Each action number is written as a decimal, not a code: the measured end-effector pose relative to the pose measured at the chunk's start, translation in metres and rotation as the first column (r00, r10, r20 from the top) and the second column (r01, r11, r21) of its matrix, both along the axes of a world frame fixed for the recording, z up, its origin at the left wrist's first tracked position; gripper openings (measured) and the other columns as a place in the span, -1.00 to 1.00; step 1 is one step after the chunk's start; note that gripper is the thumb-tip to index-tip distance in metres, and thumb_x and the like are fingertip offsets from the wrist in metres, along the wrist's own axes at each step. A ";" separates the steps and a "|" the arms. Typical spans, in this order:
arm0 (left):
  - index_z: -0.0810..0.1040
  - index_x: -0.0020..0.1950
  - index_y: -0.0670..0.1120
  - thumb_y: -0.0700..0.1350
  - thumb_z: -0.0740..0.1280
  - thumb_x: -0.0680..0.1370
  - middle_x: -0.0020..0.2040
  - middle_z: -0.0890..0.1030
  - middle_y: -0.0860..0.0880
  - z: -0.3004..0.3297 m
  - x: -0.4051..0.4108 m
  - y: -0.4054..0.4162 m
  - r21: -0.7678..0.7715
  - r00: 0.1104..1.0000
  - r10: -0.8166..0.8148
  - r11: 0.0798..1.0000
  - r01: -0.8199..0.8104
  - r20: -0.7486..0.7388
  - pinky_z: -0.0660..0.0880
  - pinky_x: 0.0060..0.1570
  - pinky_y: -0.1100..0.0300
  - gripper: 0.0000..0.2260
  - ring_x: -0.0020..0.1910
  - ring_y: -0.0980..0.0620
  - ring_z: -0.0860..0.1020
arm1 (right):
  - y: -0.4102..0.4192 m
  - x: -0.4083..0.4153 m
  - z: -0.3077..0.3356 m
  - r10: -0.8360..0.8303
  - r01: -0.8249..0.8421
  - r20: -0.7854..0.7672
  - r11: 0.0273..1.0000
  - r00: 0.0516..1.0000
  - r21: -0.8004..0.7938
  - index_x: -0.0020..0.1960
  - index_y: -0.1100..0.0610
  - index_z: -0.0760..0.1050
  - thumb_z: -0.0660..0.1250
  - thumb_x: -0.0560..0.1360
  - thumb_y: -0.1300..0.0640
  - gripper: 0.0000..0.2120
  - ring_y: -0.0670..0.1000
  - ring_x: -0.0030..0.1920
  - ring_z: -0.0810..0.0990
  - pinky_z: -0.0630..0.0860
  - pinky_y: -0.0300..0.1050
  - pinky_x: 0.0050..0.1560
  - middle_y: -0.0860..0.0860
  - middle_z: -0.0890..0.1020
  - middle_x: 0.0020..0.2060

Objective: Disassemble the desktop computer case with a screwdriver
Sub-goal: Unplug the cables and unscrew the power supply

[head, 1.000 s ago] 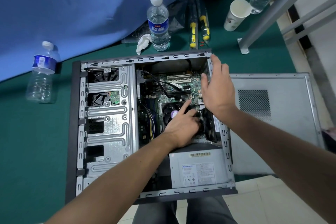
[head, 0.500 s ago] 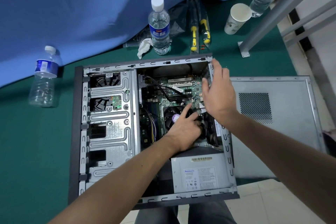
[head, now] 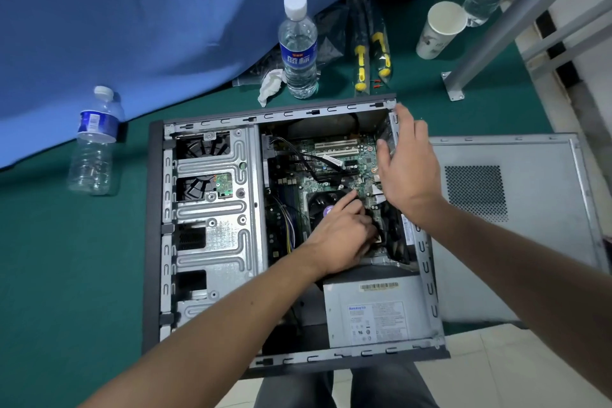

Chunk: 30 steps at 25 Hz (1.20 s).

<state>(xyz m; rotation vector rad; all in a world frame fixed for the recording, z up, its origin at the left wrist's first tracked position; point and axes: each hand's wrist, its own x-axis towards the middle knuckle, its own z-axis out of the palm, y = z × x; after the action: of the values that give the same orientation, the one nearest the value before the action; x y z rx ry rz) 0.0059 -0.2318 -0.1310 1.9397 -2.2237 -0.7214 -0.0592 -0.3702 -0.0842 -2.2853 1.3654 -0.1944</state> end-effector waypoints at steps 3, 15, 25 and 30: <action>0.68 0.07 -0.04 -0.03 0.34 0.58 0.01 0.59 0.00 0.005 0.000 0.009 0.019 0.983 0.047 0.999 -0.044 -0.177 -0.06 0.51 0.00 -0.83 0.22 -0.05 0.36 | -0.001 0.001 0.001 0.004 -0.004 0.002 1.000 1.000 -0.005 0.56 0.07 0.09 0.15 0.64 0.06 -0.47 0.22 0.09 0.50 0.48 0.19 0.10 0.15 0.37 0.26; 0.43 0.45 -0.11 -0.11 0.23 0.59 0.40 0.45 -0.08 0.058 0.075 0.082 -0.282 0.813 0.579 0.771 -0.571 -0.066 0.27 0.45 -0.04 -0.59 0.40 -0.06 0.37 | 0.001 0.002 0.002 -0.005 0.005 0.014 1.000 1.000 0.007 0.55 0.05 0.07 0.16 0.63 0.05 -0.46 0.21 0.04 0.52 0.53 0.16 0.03 0.14 0.36 0.25; 0.20 0.57 0.07 0.10 -0.05 0.67 0.59 0.15 -0.07 0.027 0.113 0.067 -0.218 0.483 0.862 0.507 -0.834 0.157 -0.04 0.52 -0.08 -0.53 0.56 -0.06 0.11 | -0.003 -0.001 -0.008 0.036 -0.036 0.015 0.999 0.999 -0.038 0.55 0.06 0.07 0.22 0.59 0.05 -0.41 0.20 0.19 0.44 0.46 0.15 0.19 0.17 0.35 0.30; 0.21 0.56 0.08 0.10 -0.04 0.66 0.57 0.20 -0.08 0.024 0.115 0.065 -0.248 0.465 0.869 0.494 -0.833 0.169 0.05 0.51 -0.12 -0.54 0.52 -0.08 0.18 | 0.008 -0.006 0.001 0.169 -0.184 -0.081 0.949 0.982 -0.256 0.49 0.17 0.22 0.26 0.55 0.12 -0.46 0.24 0.39 0.26 0.23 0.18 0.37 0.24 0.28 0.41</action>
<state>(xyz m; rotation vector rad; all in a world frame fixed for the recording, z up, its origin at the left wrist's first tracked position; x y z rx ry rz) 0.1208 -0.1666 -0.1069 2.7666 -0.9688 -0.1215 -0.0649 -0.3625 -0.0833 -2.6380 1.2138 -0.2657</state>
